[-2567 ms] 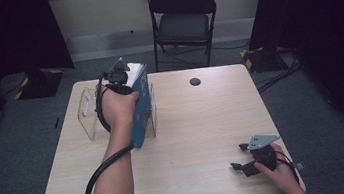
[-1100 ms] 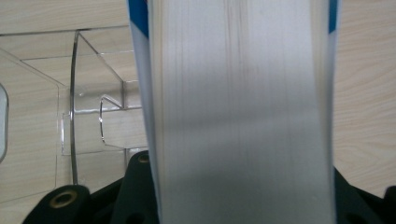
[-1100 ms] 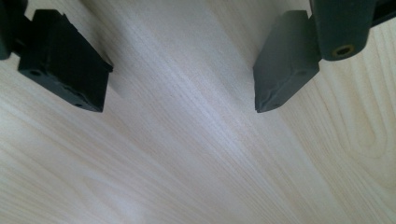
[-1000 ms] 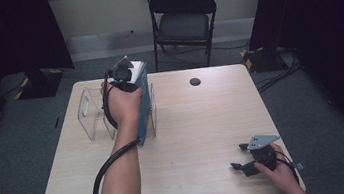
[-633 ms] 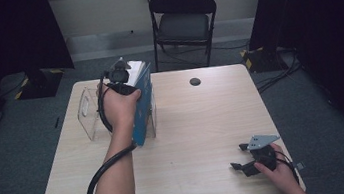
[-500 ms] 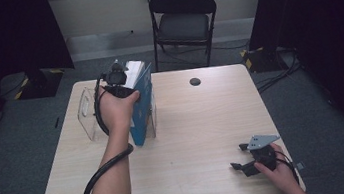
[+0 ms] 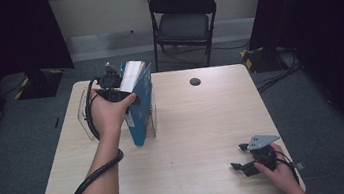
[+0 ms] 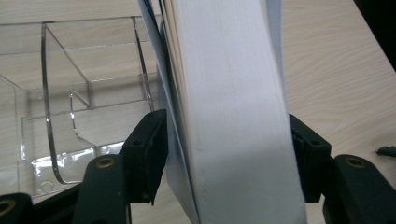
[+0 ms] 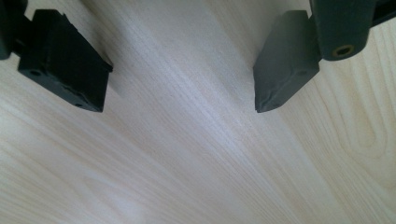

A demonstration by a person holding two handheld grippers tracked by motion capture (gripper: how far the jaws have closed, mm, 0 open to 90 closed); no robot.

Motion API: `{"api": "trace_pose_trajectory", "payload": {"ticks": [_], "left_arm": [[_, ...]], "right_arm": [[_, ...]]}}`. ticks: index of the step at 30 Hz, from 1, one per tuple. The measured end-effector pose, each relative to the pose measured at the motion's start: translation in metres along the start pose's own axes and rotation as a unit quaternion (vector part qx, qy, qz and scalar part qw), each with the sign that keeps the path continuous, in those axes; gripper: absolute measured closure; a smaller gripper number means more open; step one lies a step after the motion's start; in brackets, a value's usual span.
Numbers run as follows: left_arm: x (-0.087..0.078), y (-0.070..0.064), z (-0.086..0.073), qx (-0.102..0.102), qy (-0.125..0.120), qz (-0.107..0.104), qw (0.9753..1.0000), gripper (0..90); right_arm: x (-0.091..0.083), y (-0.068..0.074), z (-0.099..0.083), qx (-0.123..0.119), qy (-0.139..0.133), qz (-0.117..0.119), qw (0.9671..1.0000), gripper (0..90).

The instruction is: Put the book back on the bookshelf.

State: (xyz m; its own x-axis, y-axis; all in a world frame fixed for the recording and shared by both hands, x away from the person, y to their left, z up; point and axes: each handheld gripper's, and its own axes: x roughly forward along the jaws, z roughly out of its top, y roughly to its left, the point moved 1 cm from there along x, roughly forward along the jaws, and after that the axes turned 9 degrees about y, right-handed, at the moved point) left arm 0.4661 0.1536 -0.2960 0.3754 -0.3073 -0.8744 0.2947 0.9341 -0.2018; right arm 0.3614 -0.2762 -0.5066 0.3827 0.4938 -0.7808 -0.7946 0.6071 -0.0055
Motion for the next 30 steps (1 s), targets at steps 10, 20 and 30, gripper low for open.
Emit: {"api": "trace_pose_trajectory", "payload": {"ticks": [10, 20, 30], "left_arm": [[-0.007, 0.005, -0.007, 0.003, -0.006, -0.021, 0.9998, 35.1], [-0.007, 0.009, -0.014, 0.013, -0.011, -0.038, 0.9991, 28.4], [-0.011, 0.013, -0.025, 0.033, -0.009, -0.052, 0.9981, 22.8]], "right_arm": [[0.000, 0.000, 0.000, 0.000, 0.000, 0.000, 1.0000, 17.6], [0.000, 0.000, 0.000, 0.000, 0.000, 0.000, 1.0000, 17.6], [0.000, 0.000, 0.000, 0.001, 0.000, 0.001, 1.0000, 17.6]]}}
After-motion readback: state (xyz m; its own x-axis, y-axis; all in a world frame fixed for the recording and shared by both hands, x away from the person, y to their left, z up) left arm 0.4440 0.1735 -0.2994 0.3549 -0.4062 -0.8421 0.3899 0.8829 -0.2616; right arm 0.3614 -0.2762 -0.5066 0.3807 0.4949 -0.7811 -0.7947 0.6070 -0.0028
